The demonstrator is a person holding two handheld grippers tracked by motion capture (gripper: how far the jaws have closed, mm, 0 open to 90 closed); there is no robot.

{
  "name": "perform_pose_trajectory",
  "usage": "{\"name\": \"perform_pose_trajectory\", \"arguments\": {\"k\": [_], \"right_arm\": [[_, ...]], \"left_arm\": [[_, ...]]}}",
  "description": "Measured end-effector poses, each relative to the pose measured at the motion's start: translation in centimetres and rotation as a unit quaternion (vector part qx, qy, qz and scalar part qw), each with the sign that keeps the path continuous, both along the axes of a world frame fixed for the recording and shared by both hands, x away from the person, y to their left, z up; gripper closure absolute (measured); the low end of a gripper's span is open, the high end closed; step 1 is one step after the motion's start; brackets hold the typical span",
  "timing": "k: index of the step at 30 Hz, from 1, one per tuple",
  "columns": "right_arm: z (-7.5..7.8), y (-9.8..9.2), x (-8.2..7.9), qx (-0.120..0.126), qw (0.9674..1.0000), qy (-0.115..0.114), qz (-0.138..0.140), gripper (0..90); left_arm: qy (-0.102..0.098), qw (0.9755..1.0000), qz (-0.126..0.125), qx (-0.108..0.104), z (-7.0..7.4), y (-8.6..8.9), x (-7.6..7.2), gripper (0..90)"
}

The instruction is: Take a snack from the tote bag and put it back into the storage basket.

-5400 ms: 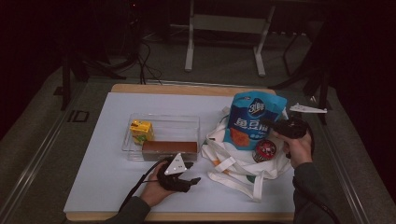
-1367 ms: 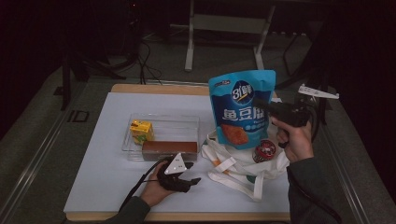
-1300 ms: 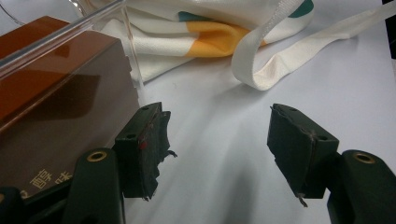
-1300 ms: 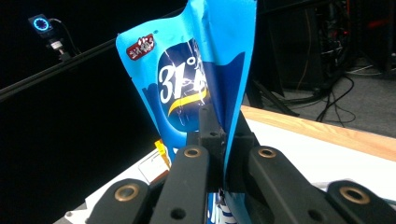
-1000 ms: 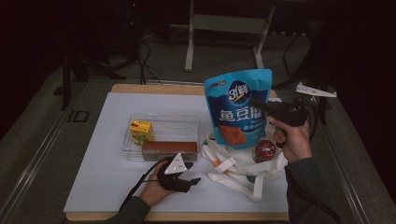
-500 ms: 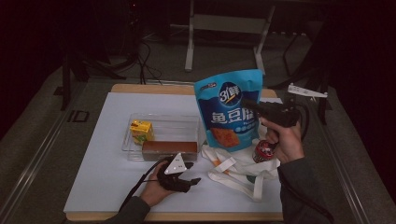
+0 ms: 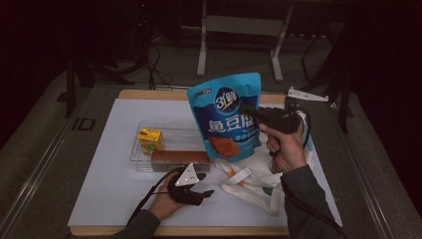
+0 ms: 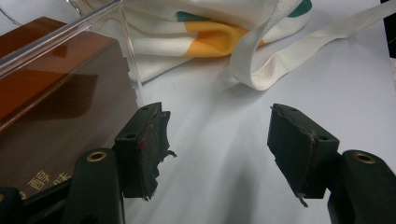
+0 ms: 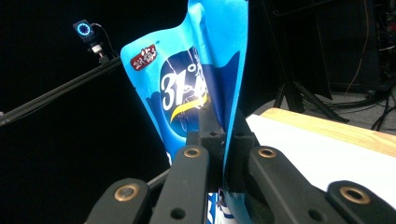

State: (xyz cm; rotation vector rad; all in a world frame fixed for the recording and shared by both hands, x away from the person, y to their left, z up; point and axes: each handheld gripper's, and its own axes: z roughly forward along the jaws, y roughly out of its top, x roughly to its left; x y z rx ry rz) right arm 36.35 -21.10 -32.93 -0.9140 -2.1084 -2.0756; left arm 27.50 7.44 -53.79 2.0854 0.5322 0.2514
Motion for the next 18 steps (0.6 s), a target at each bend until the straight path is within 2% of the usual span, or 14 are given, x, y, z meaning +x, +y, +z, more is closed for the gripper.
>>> {"name": "perform_pose_trajectory", "arguments": {"k": [18], "right_arm": [[0.0,4.4,1.2,0.022,0.9996,0.006,0.017,88.9]], "left_arm": [[-0.001,1.0,-0.003,0.002,0.0,0.0,0.0,36.6]]}}
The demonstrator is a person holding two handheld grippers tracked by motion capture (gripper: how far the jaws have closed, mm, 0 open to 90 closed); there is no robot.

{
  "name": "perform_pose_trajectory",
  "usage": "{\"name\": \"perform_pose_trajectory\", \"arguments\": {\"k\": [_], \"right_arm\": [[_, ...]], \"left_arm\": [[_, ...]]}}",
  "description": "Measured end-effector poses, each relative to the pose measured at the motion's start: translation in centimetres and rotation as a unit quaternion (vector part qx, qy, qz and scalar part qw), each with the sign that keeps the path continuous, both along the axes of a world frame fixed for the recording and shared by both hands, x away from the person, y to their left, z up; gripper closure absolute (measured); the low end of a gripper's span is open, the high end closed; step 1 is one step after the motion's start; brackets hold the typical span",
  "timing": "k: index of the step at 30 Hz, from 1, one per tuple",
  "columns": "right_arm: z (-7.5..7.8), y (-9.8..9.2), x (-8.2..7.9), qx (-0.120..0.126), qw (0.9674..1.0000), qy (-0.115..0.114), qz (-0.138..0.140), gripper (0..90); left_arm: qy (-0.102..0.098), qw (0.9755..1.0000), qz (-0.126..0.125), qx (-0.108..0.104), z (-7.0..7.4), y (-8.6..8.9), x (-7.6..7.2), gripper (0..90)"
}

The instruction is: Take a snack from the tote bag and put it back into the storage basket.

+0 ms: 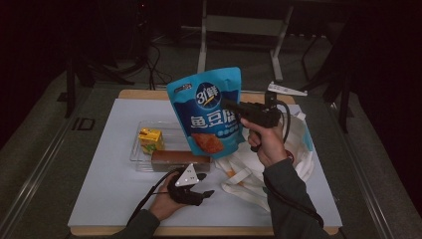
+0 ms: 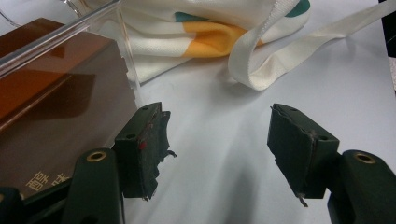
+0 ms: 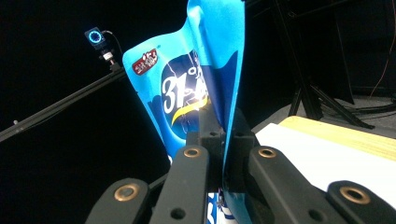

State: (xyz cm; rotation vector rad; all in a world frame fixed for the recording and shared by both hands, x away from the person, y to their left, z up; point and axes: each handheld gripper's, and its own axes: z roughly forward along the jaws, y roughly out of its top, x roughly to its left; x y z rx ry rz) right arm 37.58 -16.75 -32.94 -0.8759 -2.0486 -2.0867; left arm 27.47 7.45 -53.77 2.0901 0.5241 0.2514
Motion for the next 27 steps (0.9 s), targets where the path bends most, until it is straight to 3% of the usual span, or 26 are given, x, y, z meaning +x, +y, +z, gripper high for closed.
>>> {"name": "perform_pose_trajectory", "arguments": {"k": [17,27], "right_arm": [[0.2,3.8,1.8,0.002,1.0,0.009,0.003,88.8],[-0.6,5.9,3.5,-0.002,0.9997,0.022,-0.007,88.7]], "left_arm": [[0.001,1.0,-0.001,-0.003,0.0,0.0,0.0,36.5],[0.001,1.0,-0.002,-0.005,0.0,0.0,0.0,36.5]]}}
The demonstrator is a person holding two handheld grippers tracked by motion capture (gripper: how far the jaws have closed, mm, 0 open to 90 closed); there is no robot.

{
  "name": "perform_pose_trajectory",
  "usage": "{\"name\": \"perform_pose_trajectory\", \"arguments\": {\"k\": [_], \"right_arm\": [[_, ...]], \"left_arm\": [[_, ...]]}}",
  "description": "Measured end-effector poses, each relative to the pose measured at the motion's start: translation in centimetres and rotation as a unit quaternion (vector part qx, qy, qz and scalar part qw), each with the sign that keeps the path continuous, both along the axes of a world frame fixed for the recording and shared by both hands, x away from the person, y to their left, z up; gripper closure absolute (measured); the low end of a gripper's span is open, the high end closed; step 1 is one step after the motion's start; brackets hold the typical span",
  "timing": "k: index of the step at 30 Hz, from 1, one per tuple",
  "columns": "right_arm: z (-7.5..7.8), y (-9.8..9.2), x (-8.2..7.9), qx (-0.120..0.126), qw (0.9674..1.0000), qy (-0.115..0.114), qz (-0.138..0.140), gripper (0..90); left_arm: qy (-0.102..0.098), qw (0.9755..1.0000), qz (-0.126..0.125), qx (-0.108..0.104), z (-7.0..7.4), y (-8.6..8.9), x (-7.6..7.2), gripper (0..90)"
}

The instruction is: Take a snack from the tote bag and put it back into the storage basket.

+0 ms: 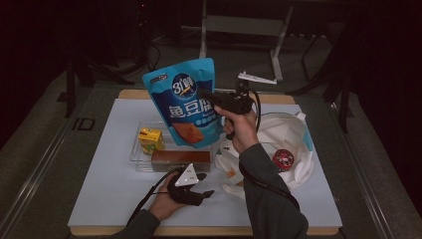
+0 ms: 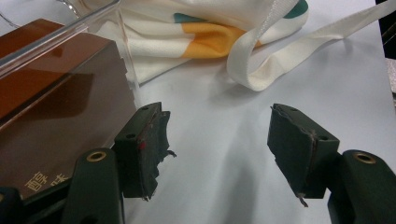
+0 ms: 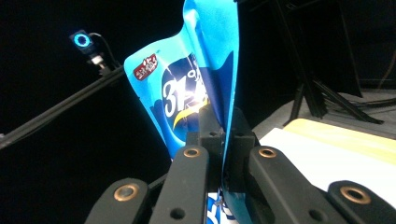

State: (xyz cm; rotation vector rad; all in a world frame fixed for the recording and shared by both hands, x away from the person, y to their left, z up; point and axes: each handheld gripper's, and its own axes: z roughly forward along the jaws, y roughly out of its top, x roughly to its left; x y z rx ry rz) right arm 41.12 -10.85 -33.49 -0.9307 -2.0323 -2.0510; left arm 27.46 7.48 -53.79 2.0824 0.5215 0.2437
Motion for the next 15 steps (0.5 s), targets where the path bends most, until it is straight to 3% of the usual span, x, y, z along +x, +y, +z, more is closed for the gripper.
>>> {"name": "perform_pose_trajectory", "arguments": {"k": [15], "right_arm": [[-2.3,2.1,2.7,-0.009,0.9987,0.04,-0.03,88.6]], "left_arm": [[0.002,1.0,-0.002,-0.003,0.0,0.1,0.0,36.2]]}}
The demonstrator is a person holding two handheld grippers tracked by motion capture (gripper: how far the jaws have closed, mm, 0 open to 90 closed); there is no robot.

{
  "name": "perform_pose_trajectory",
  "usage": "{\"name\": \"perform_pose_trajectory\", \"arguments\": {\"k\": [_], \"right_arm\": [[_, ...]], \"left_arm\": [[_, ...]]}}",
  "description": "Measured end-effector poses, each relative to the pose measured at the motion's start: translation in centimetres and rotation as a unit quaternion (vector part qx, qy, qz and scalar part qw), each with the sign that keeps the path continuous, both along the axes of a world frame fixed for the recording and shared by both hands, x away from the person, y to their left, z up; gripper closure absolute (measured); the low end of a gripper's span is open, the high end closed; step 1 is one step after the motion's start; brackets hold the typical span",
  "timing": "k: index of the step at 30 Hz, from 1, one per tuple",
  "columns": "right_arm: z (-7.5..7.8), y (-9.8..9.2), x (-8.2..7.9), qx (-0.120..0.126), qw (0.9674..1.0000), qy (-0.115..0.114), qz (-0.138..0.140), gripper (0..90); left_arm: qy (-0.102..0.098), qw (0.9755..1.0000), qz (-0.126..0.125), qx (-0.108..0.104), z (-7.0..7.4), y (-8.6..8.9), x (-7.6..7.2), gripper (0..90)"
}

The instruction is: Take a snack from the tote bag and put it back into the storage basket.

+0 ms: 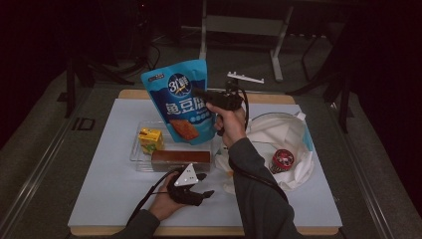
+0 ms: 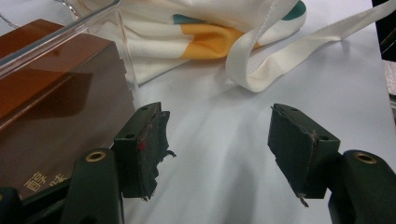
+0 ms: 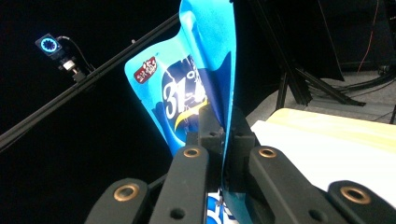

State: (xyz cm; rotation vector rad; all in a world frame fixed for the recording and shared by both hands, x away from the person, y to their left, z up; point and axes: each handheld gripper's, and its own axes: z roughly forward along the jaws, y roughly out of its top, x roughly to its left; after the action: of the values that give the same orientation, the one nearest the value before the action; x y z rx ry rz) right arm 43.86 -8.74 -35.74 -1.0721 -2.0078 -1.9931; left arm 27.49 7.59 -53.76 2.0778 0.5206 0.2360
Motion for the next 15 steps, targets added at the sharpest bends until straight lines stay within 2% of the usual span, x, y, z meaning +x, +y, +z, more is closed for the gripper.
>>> {"name": "perform_pose_trajectory", "arguments": {"k": [5,15], "right_arm": [[-0.7,0.7,0.5,0.003,0.9999,0.014,-0.005,88.6],[-1.8,2.2,1.3,-0.005,0.9995,0.023,-0.022,88.5]], "left_arm": [[0.0,1.0,0.0,-0.001,0.0,0.0,0.0,36.2],[0.0,1.0,0.0,-0.003,0.0,0.1,0.0,36.1]]}}
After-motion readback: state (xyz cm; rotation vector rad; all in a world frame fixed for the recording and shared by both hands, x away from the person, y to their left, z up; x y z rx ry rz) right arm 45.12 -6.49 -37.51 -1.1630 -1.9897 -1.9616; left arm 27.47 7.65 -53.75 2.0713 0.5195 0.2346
